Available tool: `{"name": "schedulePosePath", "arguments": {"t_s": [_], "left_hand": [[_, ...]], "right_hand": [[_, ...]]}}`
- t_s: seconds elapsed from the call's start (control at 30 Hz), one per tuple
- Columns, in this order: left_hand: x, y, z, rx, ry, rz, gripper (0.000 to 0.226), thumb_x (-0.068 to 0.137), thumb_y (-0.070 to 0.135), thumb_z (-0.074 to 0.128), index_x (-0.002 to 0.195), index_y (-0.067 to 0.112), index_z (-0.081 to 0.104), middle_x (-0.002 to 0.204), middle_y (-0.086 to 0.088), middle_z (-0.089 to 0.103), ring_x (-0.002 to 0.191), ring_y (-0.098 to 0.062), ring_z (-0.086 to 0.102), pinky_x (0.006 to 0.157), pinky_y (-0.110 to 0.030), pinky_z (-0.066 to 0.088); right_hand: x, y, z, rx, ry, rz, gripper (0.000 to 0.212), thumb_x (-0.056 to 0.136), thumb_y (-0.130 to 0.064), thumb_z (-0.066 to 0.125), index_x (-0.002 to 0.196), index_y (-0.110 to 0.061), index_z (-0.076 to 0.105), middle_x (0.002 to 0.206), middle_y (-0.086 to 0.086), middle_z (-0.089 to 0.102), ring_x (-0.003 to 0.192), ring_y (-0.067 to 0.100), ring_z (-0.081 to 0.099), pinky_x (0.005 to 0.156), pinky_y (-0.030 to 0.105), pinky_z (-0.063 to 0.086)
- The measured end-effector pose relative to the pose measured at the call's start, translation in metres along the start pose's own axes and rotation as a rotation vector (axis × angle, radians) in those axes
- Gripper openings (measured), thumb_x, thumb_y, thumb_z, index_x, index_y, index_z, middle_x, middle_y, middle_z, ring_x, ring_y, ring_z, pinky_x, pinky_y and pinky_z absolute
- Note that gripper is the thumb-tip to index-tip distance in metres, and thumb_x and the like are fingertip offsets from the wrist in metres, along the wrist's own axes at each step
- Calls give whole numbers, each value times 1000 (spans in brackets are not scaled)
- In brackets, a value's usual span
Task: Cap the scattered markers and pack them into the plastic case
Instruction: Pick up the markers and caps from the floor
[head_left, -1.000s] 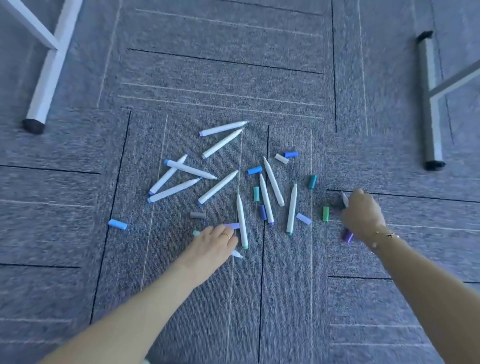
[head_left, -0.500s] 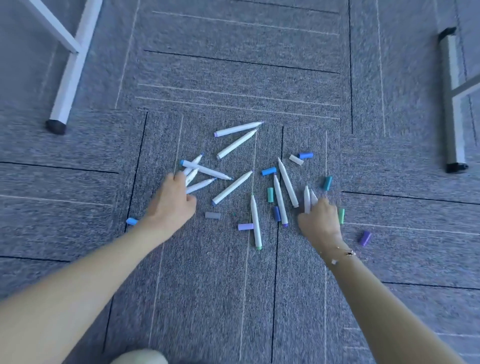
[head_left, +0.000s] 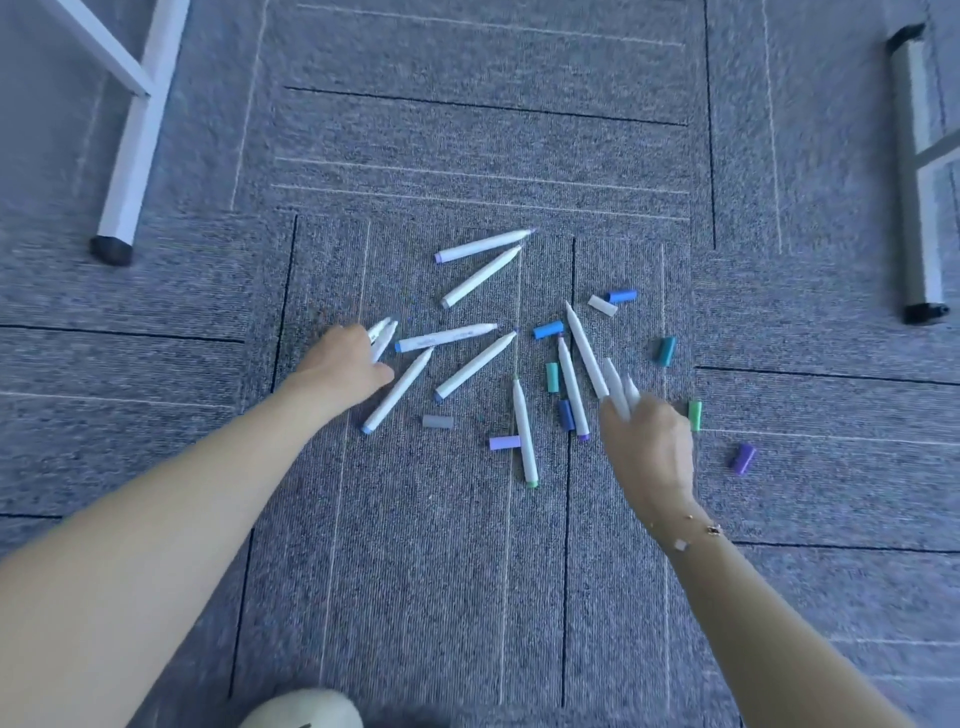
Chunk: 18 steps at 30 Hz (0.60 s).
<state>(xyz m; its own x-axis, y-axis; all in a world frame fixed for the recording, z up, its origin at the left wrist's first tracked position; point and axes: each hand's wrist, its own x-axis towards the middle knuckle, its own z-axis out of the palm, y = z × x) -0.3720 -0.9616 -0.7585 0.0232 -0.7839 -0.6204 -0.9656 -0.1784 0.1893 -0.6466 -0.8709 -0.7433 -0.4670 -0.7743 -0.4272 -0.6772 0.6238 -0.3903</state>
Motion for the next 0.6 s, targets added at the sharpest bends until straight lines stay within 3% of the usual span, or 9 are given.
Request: {"name": "schedulePosePath", "arguments": {"t_s": [0.07, 0.17, 0.3, 0.4, 0.5, 0.6], "left_hand": [[-3, -16, -3, 54, -69, 34, 23, 91, 24, 56, 83, 6, 45, 71, -4, 44, 54, -16, 42, 46, -27, 30], [-9, -38, -6, 134, -94, 55, 21, 93, 25, 52, 93, 5, 46, 74, -5, 46, 58, -18, 43, 52, -30, 34], [-23, -39, -8, -44, -36, 93, 16, 97, 23, 46, 99, 9, 38, 70, -4, 45, 50, -15, 38, 42, -27, 31], [-24, -20, -6, -143, 106, 212, 14, 96, 20, 50, 103, 13, 41, 71, 1, 46, 45, -11, 40, 34, -16, 32], [-17, -3, 10, -45, 158, 205, 33, 89, 40, 58, 102, 11, 48, 79, 2, 47, 54, -10, 43, 45, -21, 42], [-13, 8, 27, -5, 130, 135, 47, 86, 43, 61, 114, 7, 50, 93, 0, 45, 68, -11, 48, 56, -24, 46]], "right_hand": [[4, -7, 3, 58, -1, -38, 30, 97, -30, 46, 79, -8, 54, 72, 7, 57, 54, 17, 48, 49, 28, 42], [19, -21, 4, -78, 68, -138, 19, 98, -18, 43, 102, -2, 53, 102, 15, 55, 72, 23, 52, 62, 33, 45], [48, -36, 4, -182, 54, -158, 34, 96, -27, 49, 118, -1, 49, 120, 18, 51, 73, 21, 47, 58, 27, 39], [63, -41, 5, -240, -71, -150, 31, 93, -25, 53, 113, -3, 46, 101, 13, 58, 69, 22, 54, 52, 28, 44], [68, -38, 3, -315, -140, -114, 18, 90, -20, 54, 95, -5, 45, 70, 2, 49, 52, 12, 48, 41, 23, 35], [63, -31, -4, -272, -84, -126, 20, 91, -23, 48, 78, -9, 48, 61, 0, 46, 48, 13, 44, 44, 22, 38]]}}
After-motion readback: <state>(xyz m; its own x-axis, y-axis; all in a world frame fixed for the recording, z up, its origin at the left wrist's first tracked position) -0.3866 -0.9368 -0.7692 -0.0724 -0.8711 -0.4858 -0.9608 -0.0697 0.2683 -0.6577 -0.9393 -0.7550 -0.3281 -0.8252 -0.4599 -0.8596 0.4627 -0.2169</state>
